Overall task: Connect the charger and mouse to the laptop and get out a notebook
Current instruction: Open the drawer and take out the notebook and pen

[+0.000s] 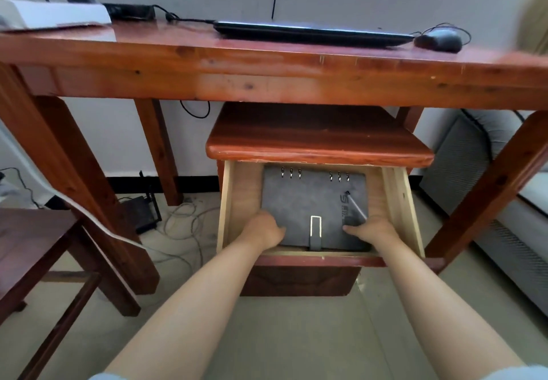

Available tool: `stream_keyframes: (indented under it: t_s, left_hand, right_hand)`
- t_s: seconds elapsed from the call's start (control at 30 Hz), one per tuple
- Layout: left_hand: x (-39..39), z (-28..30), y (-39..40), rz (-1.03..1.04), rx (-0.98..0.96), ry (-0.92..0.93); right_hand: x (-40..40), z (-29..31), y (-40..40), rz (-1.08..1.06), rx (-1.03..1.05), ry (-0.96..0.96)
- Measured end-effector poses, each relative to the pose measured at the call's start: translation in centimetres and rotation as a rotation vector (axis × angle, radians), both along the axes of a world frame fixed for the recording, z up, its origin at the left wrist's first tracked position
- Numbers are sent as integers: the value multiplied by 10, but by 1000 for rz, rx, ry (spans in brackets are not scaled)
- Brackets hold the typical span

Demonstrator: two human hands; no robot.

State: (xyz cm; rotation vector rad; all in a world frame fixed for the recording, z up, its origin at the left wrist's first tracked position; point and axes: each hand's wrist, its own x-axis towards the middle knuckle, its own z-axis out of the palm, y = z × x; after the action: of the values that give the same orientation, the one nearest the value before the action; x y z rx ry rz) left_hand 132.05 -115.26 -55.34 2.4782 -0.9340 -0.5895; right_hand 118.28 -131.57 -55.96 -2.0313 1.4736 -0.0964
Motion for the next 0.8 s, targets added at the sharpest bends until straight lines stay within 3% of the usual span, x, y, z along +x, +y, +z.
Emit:
stream_keyframes:
  t_s: [0.13, 0.3, 0.53, 0.67, 0.8]
  left_hand:
    - [1, -9, -12, 177, -103, 45]
    - [18, -13, -7, 252, -161, 95]
    - [15, 1, 3, 420, -345, 231]
    - [7, 21, 20, 355, -335, 171]
    - [-11, 31, 51, 200, -263, 138]
  right_hand:
    - [-2, -5, -7, -131, 147, -211]
    - [-9, 11, 3, -95, 276, -283]
    - [-29, 50, 28, -22, 253, -440]
    - [-46, 57, 42, -75, 277, -529]
    - [-70, 58, 51, 26, 272, -594]
